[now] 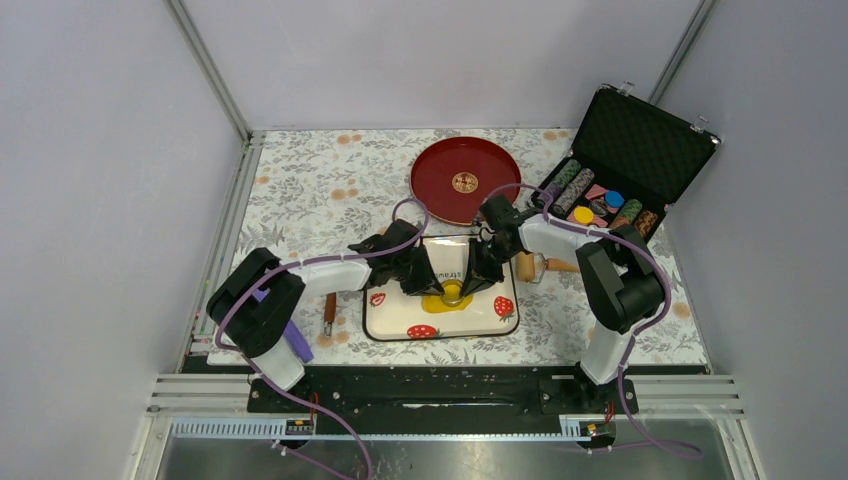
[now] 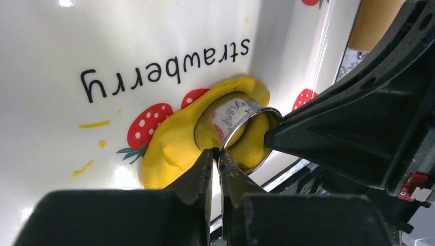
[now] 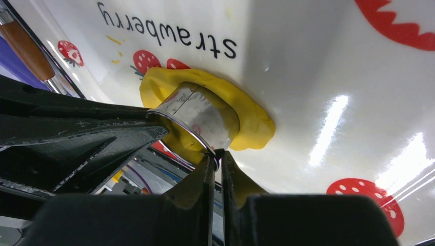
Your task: Roll out the dumpling wrappers from the dough
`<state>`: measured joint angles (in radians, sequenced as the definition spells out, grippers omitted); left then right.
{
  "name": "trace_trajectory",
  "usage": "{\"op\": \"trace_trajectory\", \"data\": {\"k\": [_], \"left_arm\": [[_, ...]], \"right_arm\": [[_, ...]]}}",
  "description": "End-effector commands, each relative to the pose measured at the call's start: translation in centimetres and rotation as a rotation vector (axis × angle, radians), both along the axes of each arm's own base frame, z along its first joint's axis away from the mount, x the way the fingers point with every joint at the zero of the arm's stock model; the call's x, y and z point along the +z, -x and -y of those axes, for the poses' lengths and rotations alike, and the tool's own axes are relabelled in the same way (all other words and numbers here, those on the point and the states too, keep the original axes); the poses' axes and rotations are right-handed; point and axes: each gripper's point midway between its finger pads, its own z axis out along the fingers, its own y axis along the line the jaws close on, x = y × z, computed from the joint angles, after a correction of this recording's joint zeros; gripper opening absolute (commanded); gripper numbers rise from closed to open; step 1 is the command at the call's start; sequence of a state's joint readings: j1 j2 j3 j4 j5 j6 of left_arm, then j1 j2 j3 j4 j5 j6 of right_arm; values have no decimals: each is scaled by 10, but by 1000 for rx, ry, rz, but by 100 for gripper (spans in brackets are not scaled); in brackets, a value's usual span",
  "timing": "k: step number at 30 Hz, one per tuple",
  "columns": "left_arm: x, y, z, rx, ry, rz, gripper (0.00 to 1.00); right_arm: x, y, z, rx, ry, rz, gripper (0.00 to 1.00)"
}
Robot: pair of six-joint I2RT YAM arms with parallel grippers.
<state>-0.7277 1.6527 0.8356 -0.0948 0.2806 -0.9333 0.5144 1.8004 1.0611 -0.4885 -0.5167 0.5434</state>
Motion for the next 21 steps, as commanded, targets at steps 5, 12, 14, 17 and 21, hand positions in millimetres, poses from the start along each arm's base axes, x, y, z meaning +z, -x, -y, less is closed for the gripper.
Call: {"op": "trace_trajectory", "data": {"k": [5, 12, 14, 17, 21], "left_arm": [[-63, 17, -38, 79, -224, -105, 0], [-72, 23, -52, 112, -286, -134, 0], [-76, 26, -56, 123, -308, -149, 0], [-81, 30, -60, 134, -330, -176, 0], [-85, 35, -63, 153, -340, -198, 0]], "right_arm": [[-39, 17, 19, 6, 131, -58, 0], [-41, 17, 21, -4, 151, -67, 0], [-42, 17, 23, -5, 164, -72, 0], [-42, 17, 24, -2, 175, -75, 0], [-42, 19, 25, 11, 198, -72, 0]]}}
